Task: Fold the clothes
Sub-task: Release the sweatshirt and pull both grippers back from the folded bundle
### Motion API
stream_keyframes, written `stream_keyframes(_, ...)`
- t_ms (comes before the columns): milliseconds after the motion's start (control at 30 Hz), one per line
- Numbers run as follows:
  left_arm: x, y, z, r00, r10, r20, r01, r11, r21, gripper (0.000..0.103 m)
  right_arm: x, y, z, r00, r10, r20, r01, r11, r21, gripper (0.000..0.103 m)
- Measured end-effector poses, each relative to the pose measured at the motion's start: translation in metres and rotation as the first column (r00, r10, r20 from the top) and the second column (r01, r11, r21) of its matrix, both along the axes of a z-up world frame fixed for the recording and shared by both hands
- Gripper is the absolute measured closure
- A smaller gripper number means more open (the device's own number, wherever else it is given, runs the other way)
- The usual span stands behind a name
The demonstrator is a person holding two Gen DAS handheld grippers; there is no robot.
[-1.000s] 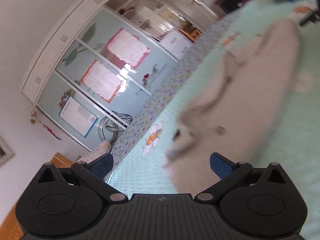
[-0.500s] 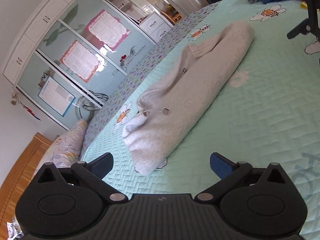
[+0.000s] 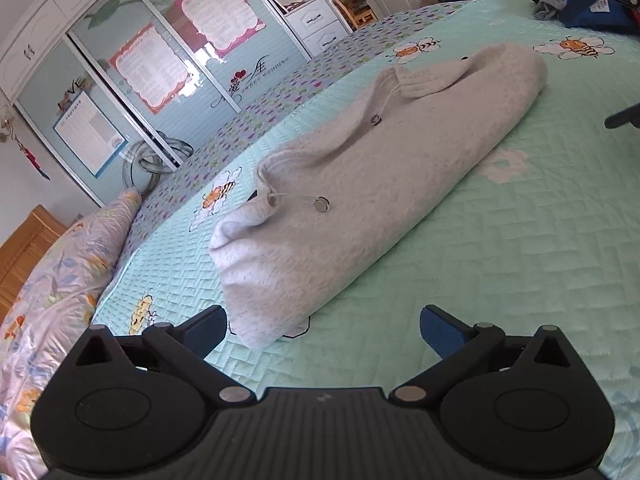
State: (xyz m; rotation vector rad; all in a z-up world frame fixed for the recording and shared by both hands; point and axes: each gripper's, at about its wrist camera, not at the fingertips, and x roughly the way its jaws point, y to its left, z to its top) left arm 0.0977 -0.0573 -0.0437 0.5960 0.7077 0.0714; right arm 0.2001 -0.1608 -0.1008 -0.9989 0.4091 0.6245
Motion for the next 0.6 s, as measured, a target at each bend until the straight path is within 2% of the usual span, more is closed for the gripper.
stream_keyframes(267, 0.000, -0.010, 0.000, 1.000, -0.010, -0.002, 0.010, 0.999, 0.033, 0.000, -0.002, 0.003, 0.000, 1.000, 0.011, -0.006, -0.011, 1.000, -0.021, 0.000)
stream_keyframes(433, -0.012, -0.014, 0.009, 1.000, -0.013, 0.008, 0.012, 0.997, 0.072, 0.000, -0.015, 0.003, 0.007, 0.999, 0.030, 0.034, -0.028, 0.998, -0.050, 0.000)
stream_keyframes(600, -0.017, -0.015, 0.018, 1.000, -0.011, -0.004, 0.011, 0.997, 0.076, 0.000, -0.021, 0.002, 0.011, 0.999, 0.039, 0.028, -0.037, 0.996, -0.078, 0.000)
